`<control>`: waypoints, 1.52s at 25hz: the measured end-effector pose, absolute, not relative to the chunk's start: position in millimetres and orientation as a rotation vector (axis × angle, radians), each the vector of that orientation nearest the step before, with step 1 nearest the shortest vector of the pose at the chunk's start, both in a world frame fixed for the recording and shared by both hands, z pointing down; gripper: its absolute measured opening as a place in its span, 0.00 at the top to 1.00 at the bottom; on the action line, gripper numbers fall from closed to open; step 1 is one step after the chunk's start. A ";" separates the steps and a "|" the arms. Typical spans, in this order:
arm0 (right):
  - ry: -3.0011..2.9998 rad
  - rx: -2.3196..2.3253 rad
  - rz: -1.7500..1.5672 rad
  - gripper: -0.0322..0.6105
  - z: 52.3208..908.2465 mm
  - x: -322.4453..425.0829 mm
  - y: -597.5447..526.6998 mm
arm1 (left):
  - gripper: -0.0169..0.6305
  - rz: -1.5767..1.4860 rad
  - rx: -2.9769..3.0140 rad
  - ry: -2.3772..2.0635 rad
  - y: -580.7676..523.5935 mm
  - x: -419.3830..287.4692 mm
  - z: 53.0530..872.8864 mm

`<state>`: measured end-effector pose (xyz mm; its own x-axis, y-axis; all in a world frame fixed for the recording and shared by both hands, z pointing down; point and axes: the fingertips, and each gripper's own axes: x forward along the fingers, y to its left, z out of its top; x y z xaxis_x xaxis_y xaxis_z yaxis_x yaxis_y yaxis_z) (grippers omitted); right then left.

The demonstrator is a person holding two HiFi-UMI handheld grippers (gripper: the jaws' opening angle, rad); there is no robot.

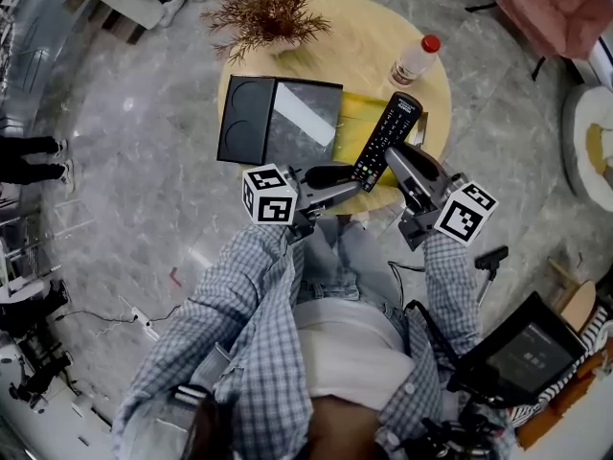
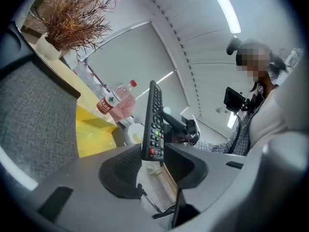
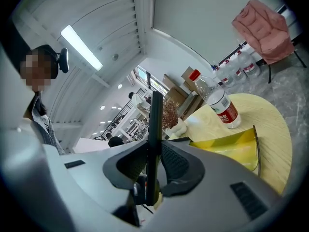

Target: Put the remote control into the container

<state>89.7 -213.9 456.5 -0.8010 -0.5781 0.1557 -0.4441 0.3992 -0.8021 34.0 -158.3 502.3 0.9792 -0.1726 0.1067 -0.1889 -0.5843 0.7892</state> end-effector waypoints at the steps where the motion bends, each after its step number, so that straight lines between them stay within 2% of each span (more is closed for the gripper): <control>1: 2.503 -0.924 -1.365 0.80 457.4 90.5 -215.1 | 0.74 0.016 2.206 -0.258 -159.2 32.2 502.0; 6: 2.495 -0.904 -1.381 0.80 454.5 90.0 -218.5 | 0.84 0.011 2.231 -0.293 -161.6 22.7 500.0; 9: 2.509 -0.894 -1.361 0.80 448.8 88.1 -219.8 | 0.86 -0.019 2.213 -0.317 -163.6 16.0 500.7; 11: 2.528 -0.905 -1.339 0.80 444.6 90.2 -222.0 | 0.94 -0.022 2.216 -0.330 -162.7 11.7 502.4; 13: 2.547 -0.916 -1.327 0.80 442.2 92.9 -224.8 | 0.96 -0.022 2.218 -0.343 -159.5 5.9 503.4; 38: 3.014 -1.045 -1.506 0.80 543.6 91.5 -233.4 | 0.96 -0.073 2.276 -0.401 -150.4 -9.8 479.9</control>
<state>91.5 -233.4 543.6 -0.7573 -0.3271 0.5652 -0.6484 0.4796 -0.5913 -9.8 -150.4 479.9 0.9479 -0.3094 0.0759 -0.2629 -0.6250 0.7351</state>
